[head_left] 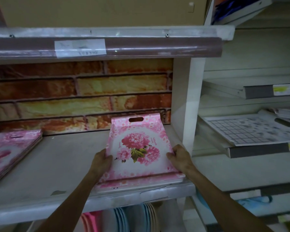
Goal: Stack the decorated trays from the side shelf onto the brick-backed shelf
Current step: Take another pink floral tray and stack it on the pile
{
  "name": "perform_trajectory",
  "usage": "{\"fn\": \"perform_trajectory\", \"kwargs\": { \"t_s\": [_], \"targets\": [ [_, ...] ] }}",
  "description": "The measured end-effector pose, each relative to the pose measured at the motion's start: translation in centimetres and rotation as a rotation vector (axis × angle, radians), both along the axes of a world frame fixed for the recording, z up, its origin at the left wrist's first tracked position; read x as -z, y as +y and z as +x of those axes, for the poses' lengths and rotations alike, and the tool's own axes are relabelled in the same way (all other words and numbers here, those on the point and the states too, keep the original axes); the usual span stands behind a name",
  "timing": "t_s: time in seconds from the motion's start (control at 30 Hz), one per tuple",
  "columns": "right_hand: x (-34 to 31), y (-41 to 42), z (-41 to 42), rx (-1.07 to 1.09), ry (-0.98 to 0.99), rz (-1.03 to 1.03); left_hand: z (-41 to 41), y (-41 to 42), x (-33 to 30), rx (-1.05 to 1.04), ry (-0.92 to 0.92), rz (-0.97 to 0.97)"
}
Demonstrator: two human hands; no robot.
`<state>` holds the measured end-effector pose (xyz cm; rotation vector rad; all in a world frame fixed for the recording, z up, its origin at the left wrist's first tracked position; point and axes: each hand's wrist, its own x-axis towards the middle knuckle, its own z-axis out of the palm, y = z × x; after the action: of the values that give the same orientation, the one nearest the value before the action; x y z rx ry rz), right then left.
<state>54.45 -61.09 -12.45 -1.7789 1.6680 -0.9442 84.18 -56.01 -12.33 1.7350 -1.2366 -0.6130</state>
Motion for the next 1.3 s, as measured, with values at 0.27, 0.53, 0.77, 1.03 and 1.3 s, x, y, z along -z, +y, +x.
{"fn": "perform_trajectory", "kwargs": {
  "t_s": [0.27,0.53,0.77,1.03,1.3],
  "targets": [
    [0.3,0.1,0.1,-0.002,-0.016,0.023,0.1,-0.2,0.6,-0.012,-0.163,0.05],
    [0.7,-0.2,-0.1,0.013,-0.023,0.027,0.2,-0.1,0.7,-0.02,-0.232,0.037],
    [0.7,-0.2,0.0,0.011,-0.028,0.06,1.0,0.2,0.8,-0.007,-0.144,0.09],
    [-0.1,1.8,-2.6,0.098,-0.211,-0.059,0.3,1.4,-2.3,-0.007,0.047,-0.275],
    [-1.4,7.3,-7.8,0.233,-0.332,-0.204,-7.2,2.7,-4.8,0.337,0.165,-0.416]
  ]
}}
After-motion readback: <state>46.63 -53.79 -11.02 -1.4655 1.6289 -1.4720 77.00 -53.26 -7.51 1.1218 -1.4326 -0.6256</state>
